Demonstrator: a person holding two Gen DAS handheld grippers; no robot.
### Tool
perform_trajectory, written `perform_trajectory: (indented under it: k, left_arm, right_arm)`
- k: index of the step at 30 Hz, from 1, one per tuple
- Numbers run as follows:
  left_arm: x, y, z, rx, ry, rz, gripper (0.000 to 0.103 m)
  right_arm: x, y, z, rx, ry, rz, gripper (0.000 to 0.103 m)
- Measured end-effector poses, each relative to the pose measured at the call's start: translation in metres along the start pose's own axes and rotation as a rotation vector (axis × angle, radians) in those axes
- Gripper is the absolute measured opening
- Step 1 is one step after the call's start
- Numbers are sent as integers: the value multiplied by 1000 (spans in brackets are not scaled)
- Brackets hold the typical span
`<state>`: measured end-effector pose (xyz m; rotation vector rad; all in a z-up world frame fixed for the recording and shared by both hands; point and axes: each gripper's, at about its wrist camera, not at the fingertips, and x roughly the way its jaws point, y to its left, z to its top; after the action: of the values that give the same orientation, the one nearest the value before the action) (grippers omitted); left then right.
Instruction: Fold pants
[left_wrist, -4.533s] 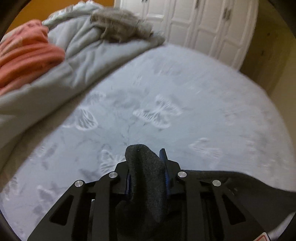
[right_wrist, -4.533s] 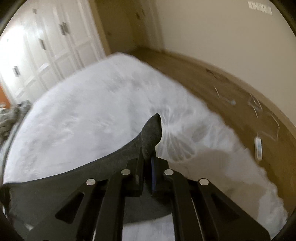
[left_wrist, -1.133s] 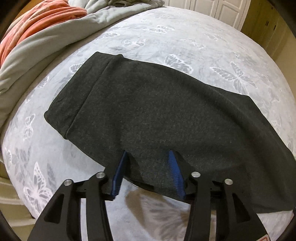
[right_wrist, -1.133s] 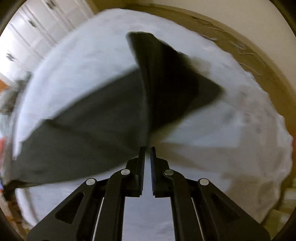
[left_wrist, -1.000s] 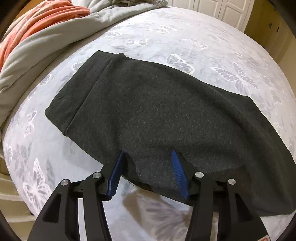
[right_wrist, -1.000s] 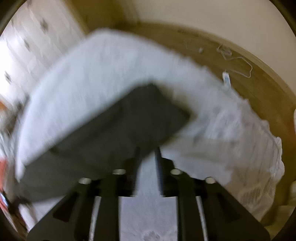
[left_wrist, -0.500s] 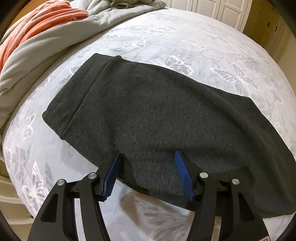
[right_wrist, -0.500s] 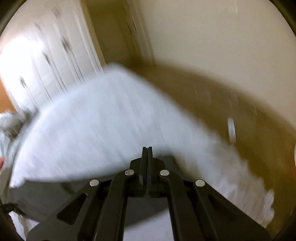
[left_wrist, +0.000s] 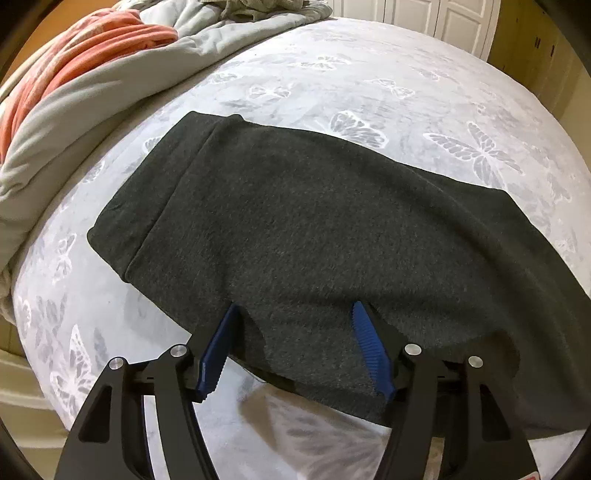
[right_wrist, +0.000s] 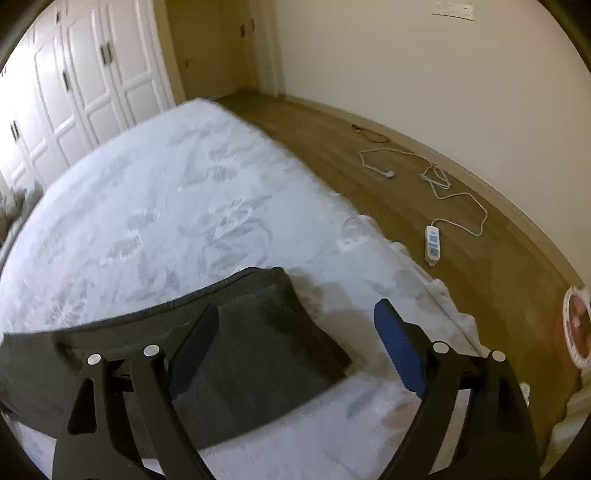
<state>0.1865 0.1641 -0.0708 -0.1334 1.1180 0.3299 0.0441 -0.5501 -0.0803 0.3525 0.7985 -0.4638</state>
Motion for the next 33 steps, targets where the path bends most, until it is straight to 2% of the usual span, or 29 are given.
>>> perform_trajectory:
  k: [2, 3, 5, 8, 9, 11, 12, 14, 15, 16, 17, 18, 19, 20, 21, 23, 25, 26, 27, 29, 30, 32, 33]
  left_arm:
    - [1, 0, 0, 6, -2, -3, 64]
    - [1, 1, 0, 5, 0, -9, 64]
    - [1, 4, 1, 0, 4, -21, 64]
    - [1, 7, 2, -10, 11, -34, 64]
    - [0, 7, 2, -12, 10, -33, 64]
    - [1, 4, 1, -2, 3, -17, 64]
    - [0, 3, 0, 7, -2, -9, 64]
    - [0, 1, -1, 19, -9, -3, 65]
    - [0, 1, -1, 21, -10, -4, 65]
    - [0, 2, -1, 20, -7, -8, 65]
    - [0, 3, 0, 15, -4, -13, 65]
    - [0, 4, 1, 7, 0, -18, 65]
    - [1, 4, 2, 0, 3, -20, 65]
    - [1, 5, 3, -9, 6, -21, 65]
    - [1, 5, 3, -14, 6, -19, 65]
    - [0, 4, 3, -18, 3, -15, 65]
    - [-1, 4, 3, -23, -3, -18, 65]
    - [-2, 4, 2, -27, -5, -23, 65]
    - [-2, 4, 2, -28, -5, -24, 65]
    - [-3, 4, 1, -21, -6, -23, 65]
    - [-3, 4, 0, -18, -7, -24, 65]
    - [-5, 6, -1, -14, -4, -33, 65]
    - [-6, 8, -1, -17, -4, -41, 65]
  right_arm:
    - [16, 5, 0, -15, 54, 1, 43]
    - [18, 6, 1, -5, 77, 24, 6]
    - [-14, 15, 11, -20, -27, 59, 4]
    - [-82, 18, 39, -31, -270, 114, 4]
    - [-80, 17, 41, -39, -283, 98, 4]
    - [-38, 7, 39, -21, -176, 22, 7]
    - [-3, -4, 28, 18, -63, -33, 10]
    - [27, -18, 11, 11, 60, -129, 10]
    - [26, -22, 9, -2, 61, -172, 10]
    - [20, -27, 9, 8, 53, -178, 10]
    - [11, -33, 10, 34, 43, -145, 11]
    - [3, -38, 10, 60, 37, -113, 20]
    - [-4, -42, 9, 94, 33, -89, 56]
    - [-8, -46, 5, 116, 26, -76, 75]
    - [-13, -50, -1, 130, 24, -49, 85]
    - [-8, -48, -17, 138, 80, 13, 84]
    - [10, -48, -26, 170, 138, 20, 84]
    - [15, -48, -28, 177, 148, 19, 85]
    - [18, -42, -27, 163, 120, 1, 85]
    - [20, -32, -20, 141, 106, 67, 27]
    - [14, -31, -12, 188, 96, 107, 12]
    - [-16, -30, 0, 220, 10, 156, 11]
    - [-30, -32, 5, 213, -38, 145, 11]
